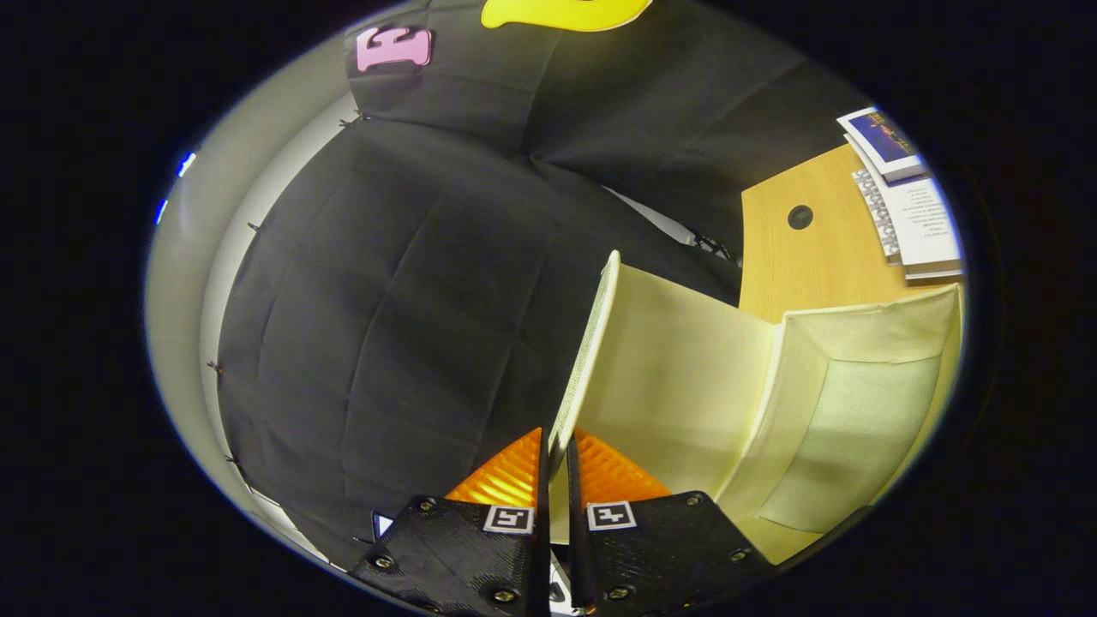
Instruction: Open the storage box then place both shoes into the box .Put the left shoe in first, then the right shoe, with the right side of both shoes facing outward in a uniform manner.
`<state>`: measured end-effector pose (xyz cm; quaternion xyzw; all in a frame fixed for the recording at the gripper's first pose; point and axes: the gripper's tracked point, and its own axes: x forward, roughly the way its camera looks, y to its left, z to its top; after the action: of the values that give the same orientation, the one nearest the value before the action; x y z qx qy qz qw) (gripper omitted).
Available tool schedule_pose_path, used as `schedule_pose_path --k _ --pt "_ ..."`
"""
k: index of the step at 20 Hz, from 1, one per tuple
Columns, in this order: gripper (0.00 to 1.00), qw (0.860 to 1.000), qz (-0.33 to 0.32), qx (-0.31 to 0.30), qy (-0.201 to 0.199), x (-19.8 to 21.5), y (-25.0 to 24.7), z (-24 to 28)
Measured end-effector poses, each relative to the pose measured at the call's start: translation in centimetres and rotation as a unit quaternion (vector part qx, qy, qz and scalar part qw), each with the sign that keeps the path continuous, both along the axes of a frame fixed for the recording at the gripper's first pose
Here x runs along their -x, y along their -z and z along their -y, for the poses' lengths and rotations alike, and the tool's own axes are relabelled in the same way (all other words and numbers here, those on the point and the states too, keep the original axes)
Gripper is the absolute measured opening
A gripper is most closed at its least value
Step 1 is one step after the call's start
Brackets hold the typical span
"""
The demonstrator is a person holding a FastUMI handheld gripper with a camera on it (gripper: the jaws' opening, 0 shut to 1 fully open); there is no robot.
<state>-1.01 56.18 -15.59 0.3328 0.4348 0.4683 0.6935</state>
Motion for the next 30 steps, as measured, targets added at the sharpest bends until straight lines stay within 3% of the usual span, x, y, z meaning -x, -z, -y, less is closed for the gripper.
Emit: schedule_pose_path --k 7,11,12,14,16,23,30 --pt "0.10 1.000 -0.010 0.022 -0.019 1.0 1.6 -5.0" --pt "0.48 0.998 0.040 0.033 -0.030 1.0 0.5 -2.4" --pt "0.68 0.997 0.049 0.039 -0.035 1.0 0.4 -1.7" --pt "0.83 0.997 0.057 0.047 -0.035 0.8 0.2 0.4" --pt "0.90 0.997 0.058 0.052 -0.025 0.7 -0.3 3.2" --pt "0.90 0.989 0.104 0.101 0.039 -1.0 0.3 14.9" --pt "0.90 0.974 0.131 0.159 0.099 0.0 2.7 24.8"
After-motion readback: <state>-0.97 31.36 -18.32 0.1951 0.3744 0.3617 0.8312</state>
